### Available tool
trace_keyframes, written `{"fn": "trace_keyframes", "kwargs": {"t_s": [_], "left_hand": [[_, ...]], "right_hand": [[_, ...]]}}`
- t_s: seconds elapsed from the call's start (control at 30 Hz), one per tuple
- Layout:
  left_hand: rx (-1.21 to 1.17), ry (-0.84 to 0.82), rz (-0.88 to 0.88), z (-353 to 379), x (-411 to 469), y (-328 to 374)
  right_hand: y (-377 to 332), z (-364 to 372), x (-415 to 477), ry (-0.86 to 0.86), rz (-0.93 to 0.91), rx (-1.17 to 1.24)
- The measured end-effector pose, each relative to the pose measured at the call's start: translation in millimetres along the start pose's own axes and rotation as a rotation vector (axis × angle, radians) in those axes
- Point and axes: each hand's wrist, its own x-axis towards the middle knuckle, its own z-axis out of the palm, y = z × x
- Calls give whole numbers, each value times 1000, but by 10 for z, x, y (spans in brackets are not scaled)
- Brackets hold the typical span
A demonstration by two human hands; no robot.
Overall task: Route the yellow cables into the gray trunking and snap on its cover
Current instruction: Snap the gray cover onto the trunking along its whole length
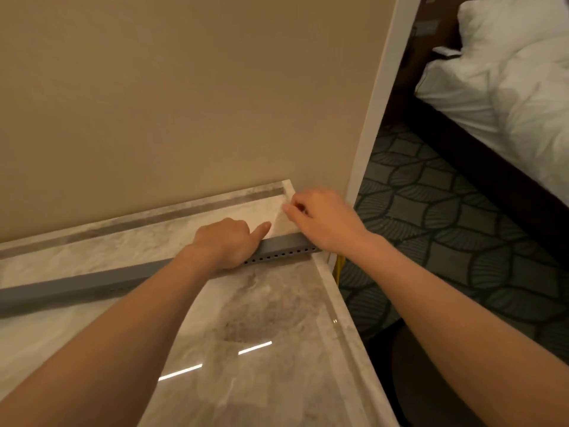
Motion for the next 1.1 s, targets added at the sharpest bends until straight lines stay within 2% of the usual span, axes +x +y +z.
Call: {"fn": "trace_keyframes", "kwargs": {"t_s": [0.13,0.23,0.37,0.43,0.53,0.63,0.73,0.8,0.9,1.03,1.1], "left_hand": [[-18,75,18,101,-49,-102],[1,119,15,129,-64,-88],[44,127,28,149,-63,-75],[64,153,41,161,-52,-78],[97,234,127,181,-63,-137],[-79,298,172,171,-143,-305],[20,306,337,152,-279,-639],[132,262,388,140,-376,-894],[325,260,393,129,-497,-1225],[513,259,323,130,-621,-1597],[495,373,351,199,-654,-1794]], "right_hand": [[-237,267,133,-215,-3,-134],[-302,348,122,-225,-20,-215],[-359,309,80,-232,-163,-378],[-372,291,90,-247,-172,-403],[-367,320,111,-214,-167,-395],[-334,369,123,-137,-99,-351],[-297,438,110,-40,-65,-352],[-265,472,74,43,-151,-403],[-265,549,20,186,-379,-378],[-311,727,74,191,-635,-414],[-319,768,147,202,-687,-438]]}}
